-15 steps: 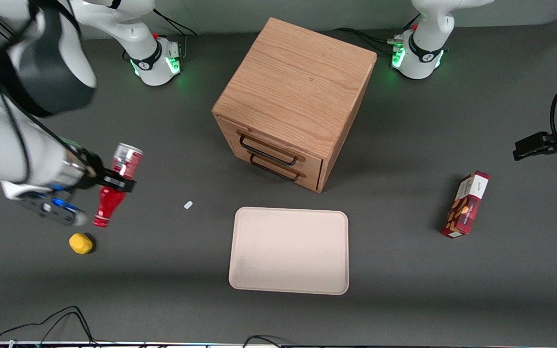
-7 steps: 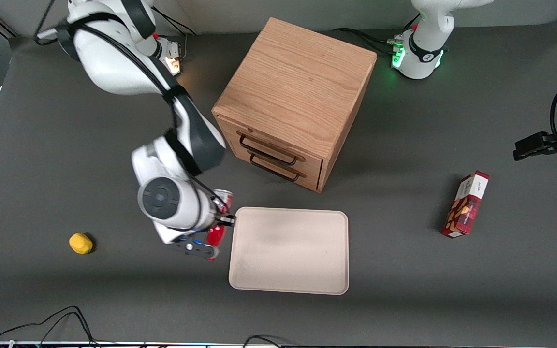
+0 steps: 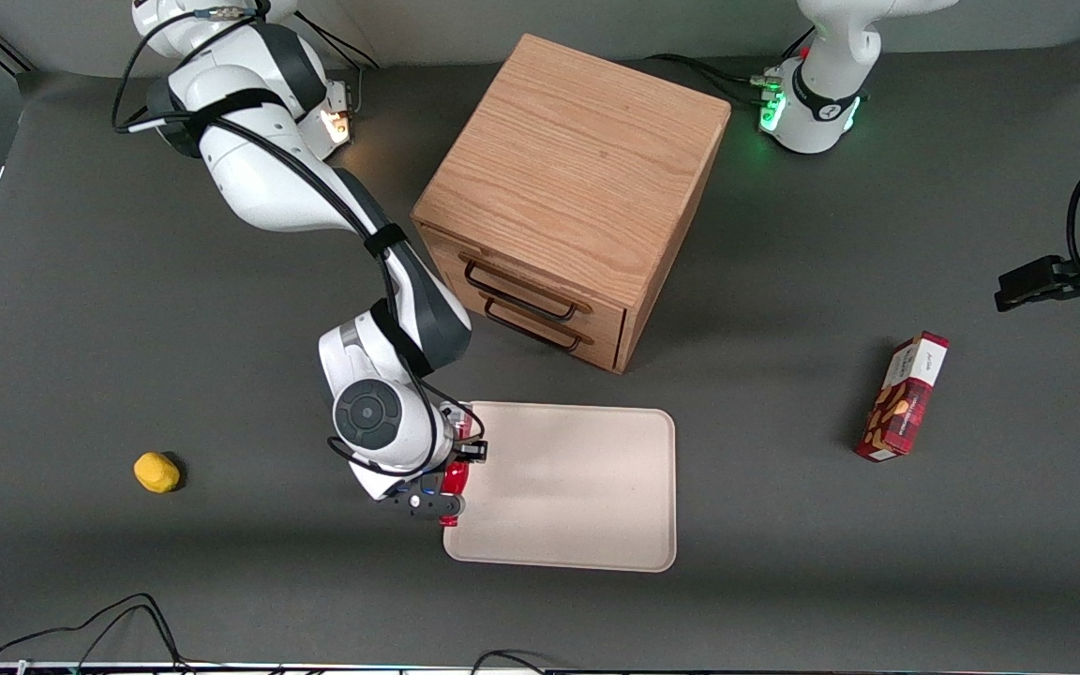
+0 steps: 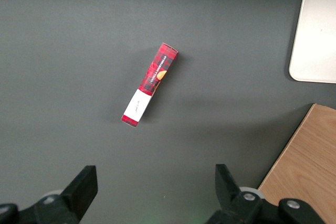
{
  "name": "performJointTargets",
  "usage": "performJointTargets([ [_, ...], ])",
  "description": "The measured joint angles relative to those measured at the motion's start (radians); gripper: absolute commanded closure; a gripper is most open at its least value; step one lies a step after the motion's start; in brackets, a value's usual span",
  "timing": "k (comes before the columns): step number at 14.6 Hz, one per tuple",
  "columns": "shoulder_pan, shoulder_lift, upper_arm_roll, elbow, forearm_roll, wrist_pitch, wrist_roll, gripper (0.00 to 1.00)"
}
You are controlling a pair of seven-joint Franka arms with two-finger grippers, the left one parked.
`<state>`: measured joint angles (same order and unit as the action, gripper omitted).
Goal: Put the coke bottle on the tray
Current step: 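Lower the bottle onto the tray's edge and open the right gripper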
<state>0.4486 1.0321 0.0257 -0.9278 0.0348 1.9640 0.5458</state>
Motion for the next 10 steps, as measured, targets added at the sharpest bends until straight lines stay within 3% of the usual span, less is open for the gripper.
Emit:
performJointTargets([
  [10, 0.051, 0.099, -0.059, 0.001, 0.000, 0.164, -0.002, 1.00],
])
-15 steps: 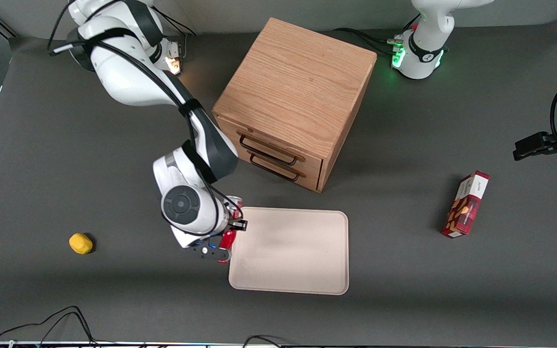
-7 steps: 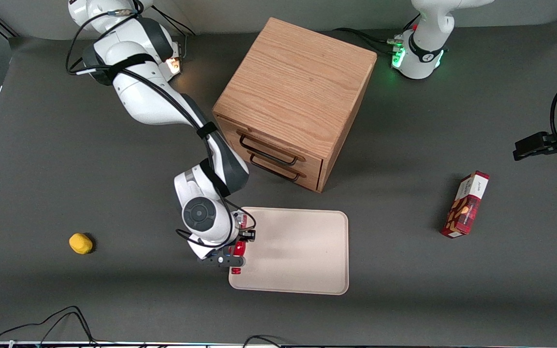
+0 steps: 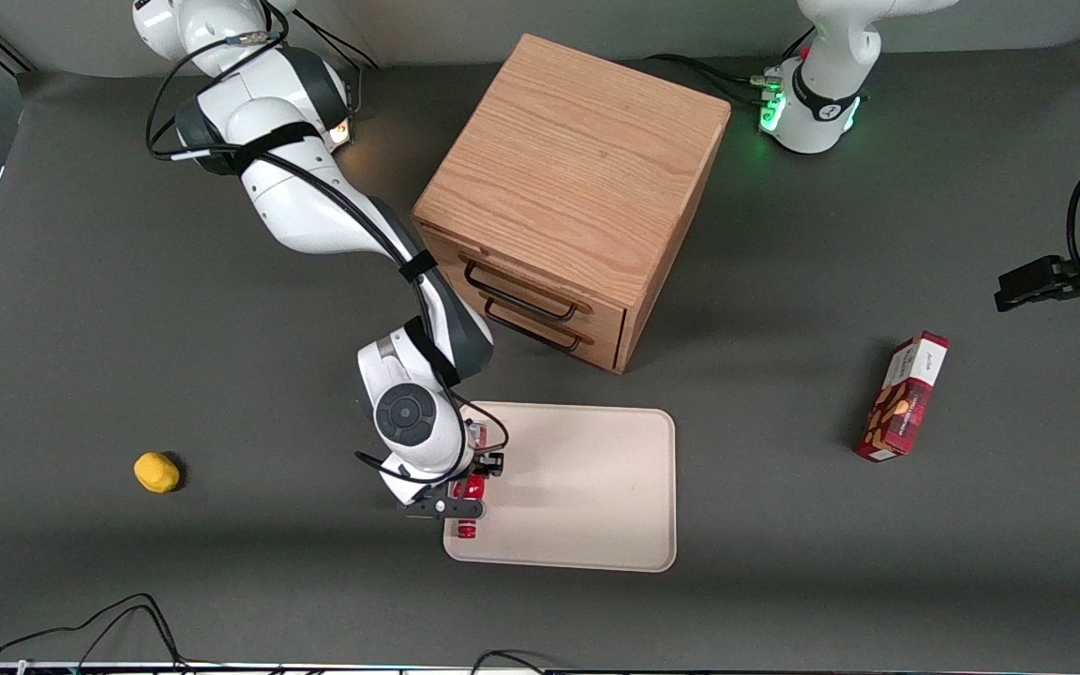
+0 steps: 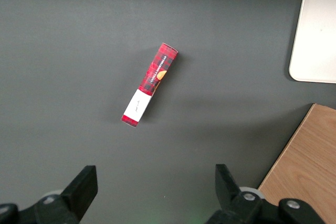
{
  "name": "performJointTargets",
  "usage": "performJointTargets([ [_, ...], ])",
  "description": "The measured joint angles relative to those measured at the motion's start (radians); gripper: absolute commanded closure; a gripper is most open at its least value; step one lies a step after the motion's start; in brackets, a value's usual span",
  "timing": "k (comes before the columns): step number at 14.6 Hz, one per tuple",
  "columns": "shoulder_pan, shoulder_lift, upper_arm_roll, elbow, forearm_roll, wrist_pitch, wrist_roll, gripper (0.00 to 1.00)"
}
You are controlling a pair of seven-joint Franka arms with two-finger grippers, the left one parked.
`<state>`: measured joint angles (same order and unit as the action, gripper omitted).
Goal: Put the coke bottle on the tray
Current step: 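Lower the bottle onto the tray's edge and open the right gripper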
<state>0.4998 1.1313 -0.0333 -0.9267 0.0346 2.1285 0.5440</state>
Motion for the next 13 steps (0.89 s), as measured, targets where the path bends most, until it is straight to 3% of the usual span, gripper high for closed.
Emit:
performJointTargets([
  [1, 0.000, 0.003, 0.000, 0.000, 0.000, 0.005, 0.000, 0.89],
  [2, 0.000, 0.003, 0.000, 0.002, 0.000, 0.007, 0.000, 0.59],
  [3, 0.000, 0.003, 0.000, 0.002, 0.000, 0.009, 0.000, 0.36],
  [5, 0.000, 0.003, 0.000, 0.002, 0.000, 0.015, 0.000, 0.07],
  [6, 0.000, 0.003, -0.001, 0.003, 0.000, 0.024, 0.000, 0.00],
  [13, -0.001, 0.003, -0.007, 0.010, 0.000, 0.033, 0.000, 0.00],
])
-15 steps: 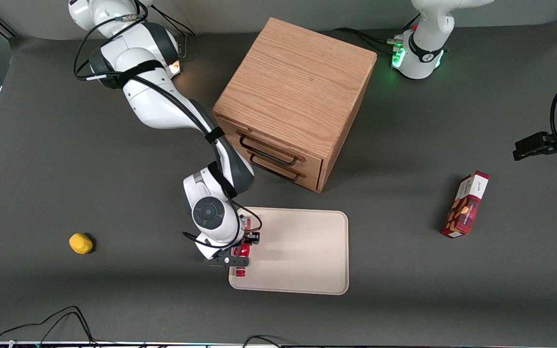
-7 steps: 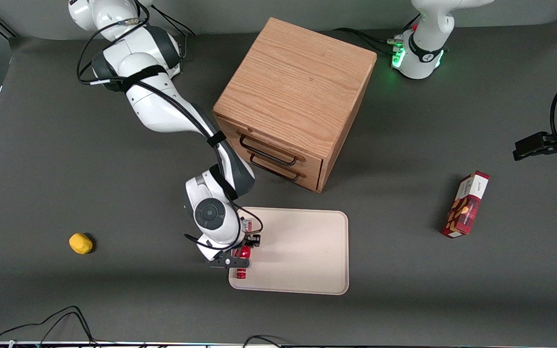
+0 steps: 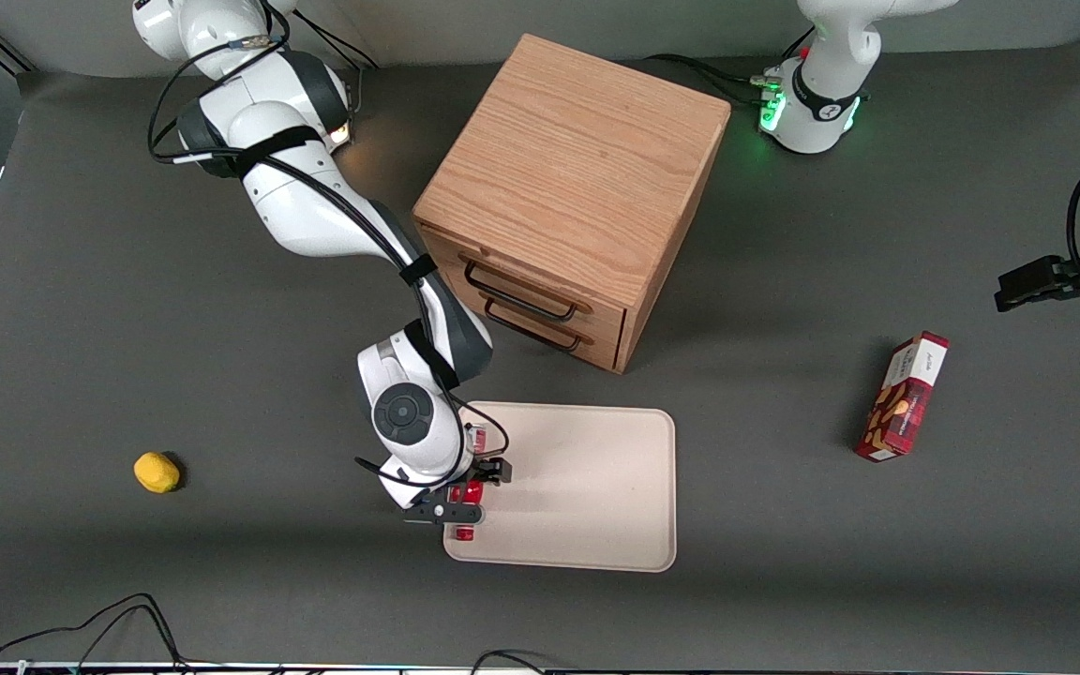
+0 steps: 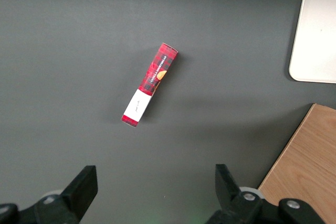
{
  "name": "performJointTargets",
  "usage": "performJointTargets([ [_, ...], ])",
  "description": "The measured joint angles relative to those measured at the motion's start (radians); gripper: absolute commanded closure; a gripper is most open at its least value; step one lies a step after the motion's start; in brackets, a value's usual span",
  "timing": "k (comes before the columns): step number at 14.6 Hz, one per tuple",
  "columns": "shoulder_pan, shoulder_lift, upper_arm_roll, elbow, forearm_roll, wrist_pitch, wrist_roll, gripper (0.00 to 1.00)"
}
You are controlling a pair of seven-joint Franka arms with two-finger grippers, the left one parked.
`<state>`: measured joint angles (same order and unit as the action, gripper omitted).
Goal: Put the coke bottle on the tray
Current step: 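Lower the bottle onto the tray's edge and open the right gripper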
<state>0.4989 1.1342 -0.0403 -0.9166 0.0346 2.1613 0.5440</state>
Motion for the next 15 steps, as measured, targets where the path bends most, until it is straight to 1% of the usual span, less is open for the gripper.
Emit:
performJointTargets([
  [11, -0.001, 0.000, -0.002, 0.005, 0.000, -0.002, 0.000, 0.00],
  [13, -0.004, -0.007, -0.003, 0.021, 0.000, -0.040, 0.000, 0.00],
  [15, -0.006, -0.038, -0.003, 0.041, 0.000, -0.117, 0.000, 0.00],
])
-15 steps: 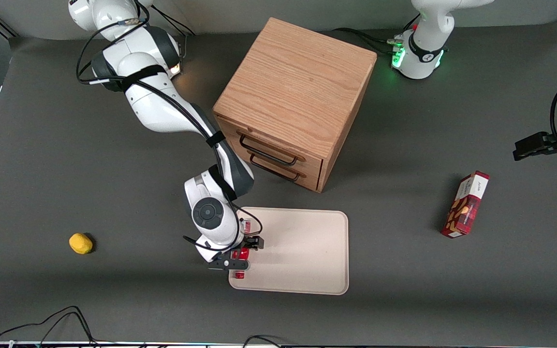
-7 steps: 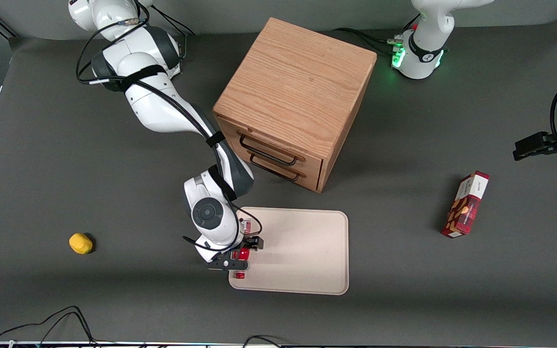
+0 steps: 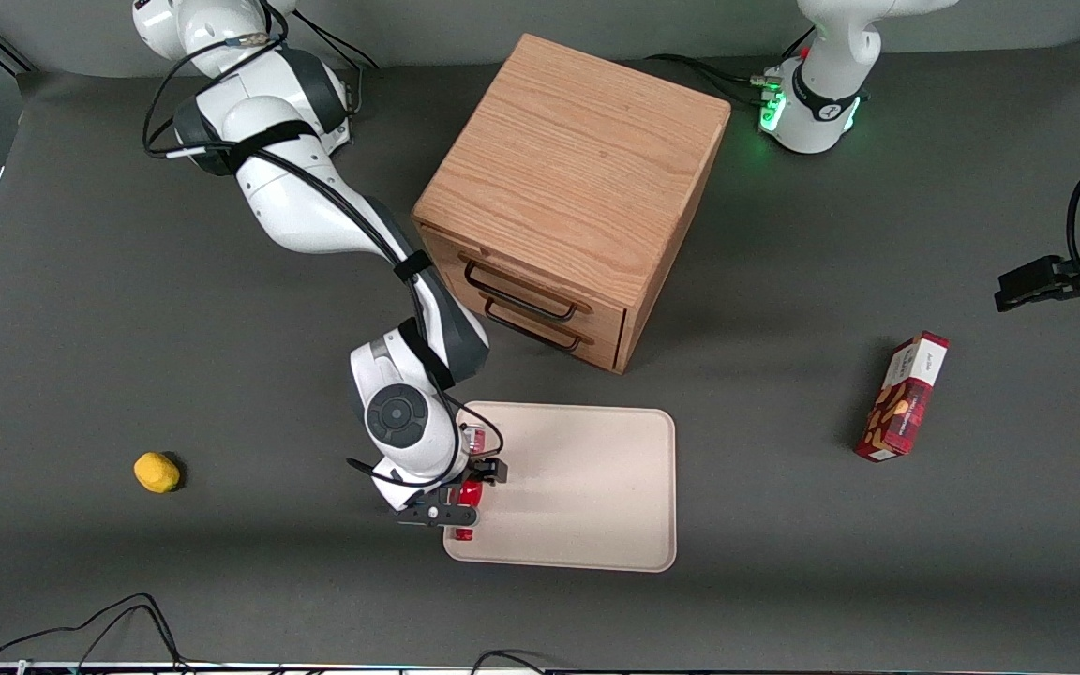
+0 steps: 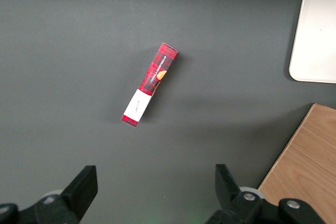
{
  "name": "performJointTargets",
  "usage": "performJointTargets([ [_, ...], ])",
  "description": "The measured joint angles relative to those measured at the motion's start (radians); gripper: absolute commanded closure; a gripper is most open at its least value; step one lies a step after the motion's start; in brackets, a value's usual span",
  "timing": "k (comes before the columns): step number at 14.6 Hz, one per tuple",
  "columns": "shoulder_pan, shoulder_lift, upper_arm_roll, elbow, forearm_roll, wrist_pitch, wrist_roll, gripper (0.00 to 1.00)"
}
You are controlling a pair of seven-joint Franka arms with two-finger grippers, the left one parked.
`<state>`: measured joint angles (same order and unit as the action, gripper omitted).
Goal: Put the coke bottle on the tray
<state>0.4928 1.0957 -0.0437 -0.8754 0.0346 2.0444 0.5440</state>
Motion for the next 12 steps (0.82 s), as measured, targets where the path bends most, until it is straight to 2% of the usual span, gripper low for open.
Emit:
performJointTargets([
  [3, -0.021, -0.116, -0.001, -0.017, 0.000, -0.162, 0.000, 0.00],
  [5, -0.033, -0.246, -0.001, -0.107, 0.001, -0.222, 0.000, 0.00],
  [9, -0.062, -0.595, -0.003, -0.448, 0.001, -0.250, -0.001, 0.00],
  [12, -0.118, -0.865, -0.004, -0.688, -0.002, -0.305, -0.047, 0.00],
])
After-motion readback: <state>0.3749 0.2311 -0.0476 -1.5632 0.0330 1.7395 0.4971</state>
